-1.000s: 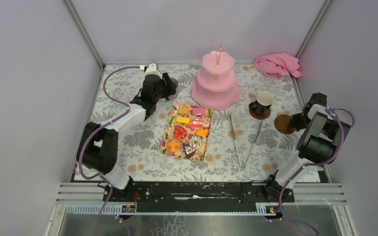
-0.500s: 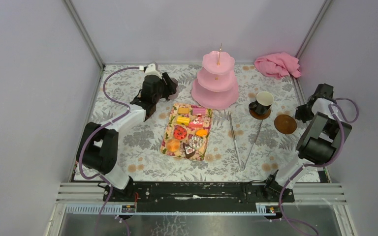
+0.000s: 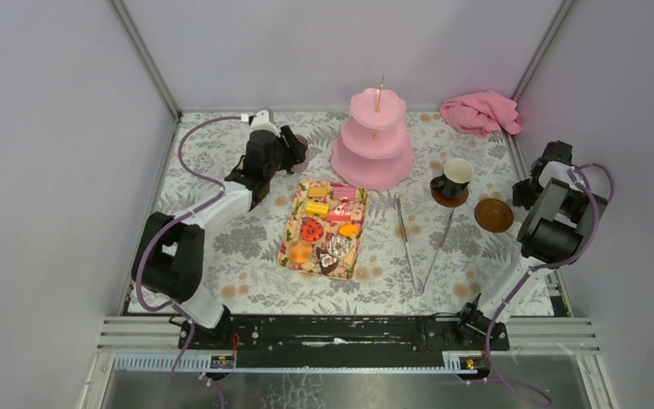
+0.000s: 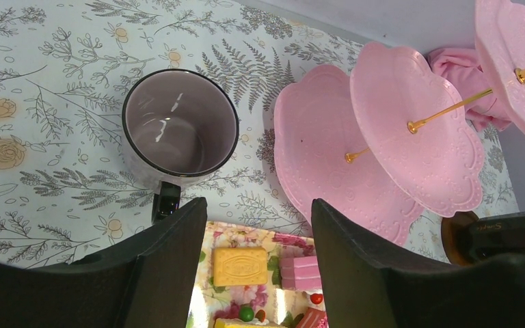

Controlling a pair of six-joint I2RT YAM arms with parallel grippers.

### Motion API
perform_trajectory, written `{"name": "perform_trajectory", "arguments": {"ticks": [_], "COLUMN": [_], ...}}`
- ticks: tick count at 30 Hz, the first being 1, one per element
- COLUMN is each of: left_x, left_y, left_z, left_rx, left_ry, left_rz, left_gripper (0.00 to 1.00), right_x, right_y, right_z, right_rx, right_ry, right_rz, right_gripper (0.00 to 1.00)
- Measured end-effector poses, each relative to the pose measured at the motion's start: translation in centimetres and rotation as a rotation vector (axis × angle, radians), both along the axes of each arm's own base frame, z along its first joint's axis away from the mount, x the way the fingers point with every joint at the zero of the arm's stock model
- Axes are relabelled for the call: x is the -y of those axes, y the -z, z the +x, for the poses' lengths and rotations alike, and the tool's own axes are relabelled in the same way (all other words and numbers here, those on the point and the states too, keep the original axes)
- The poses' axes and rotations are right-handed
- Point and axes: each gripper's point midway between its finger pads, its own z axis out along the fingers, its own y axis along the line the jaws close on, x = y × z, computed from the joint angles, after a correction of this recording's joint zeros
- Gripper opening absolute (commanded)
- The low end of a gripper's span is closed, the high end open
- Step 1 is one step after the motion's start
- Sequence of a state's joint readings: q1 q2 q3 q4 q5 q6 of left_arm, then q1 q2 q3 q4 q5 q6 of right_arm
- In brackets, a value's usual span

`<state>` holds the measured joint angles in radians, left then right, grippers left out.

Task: Serve the afternoon tea
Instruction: Move the coaster to the center of the board.

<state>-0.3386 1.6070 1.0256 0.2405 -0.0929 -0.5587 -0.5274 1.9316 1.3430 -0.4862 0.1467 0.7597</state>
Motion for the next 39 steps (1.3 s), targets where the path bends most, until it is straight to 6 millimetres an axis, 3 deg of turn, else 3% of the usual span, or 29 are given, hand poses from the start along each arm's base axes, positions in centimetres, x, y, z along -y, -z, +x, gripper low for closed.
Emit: {"name": "perform_trajectory", "arguments": {"ticks": [10, 19, 26, 30, 33, 39], "left_x": [-0.1, -0.3, -0.5, -0.6, -0.9, -1.9], "left_y": [0.1, 0.2, -0.9, -1.4, -1.3, 1.3], "left_z": [-0.2, -0.9, -1.5, -1.7, -1.8, -1.3], "left_rx": [0.000, 0.000, 0.022, 0.035, 0.034, -0.019], "left_ry": [0.000, 0.000, 0.001, 0.003, -0.005, -0.044], "left_rz": [0.000, 0.001, -0.006, 0.003, 0.030, 0.116], "left_gripper": [0.65, 0.65, 0.66, 0.67, 0.67, 0.65], "right_x": [-1.5, -3.7, -4.5, -4.2, -3.6, -2.3], "right_y": [2.1, 2.1, 1.8, 0.7, -1.1, -5.0], "right_z": [-0.8, -0.5, -0.5, -0.3, 0.2, 1.9], "right_rx": [-0.009, 0.030, 0.030, 0.051, 0.084, 0.172], "right_ry": [0.004, -0.007, -0.018, -0.021, -0.023, -0.029], "right_rz": [0.061, 0.102, 0.119, 0.098, 0.056, -0.013], "right_gripper": [0.03, 0.03, 0.04, 0.11, 0.22, 0.27]}}
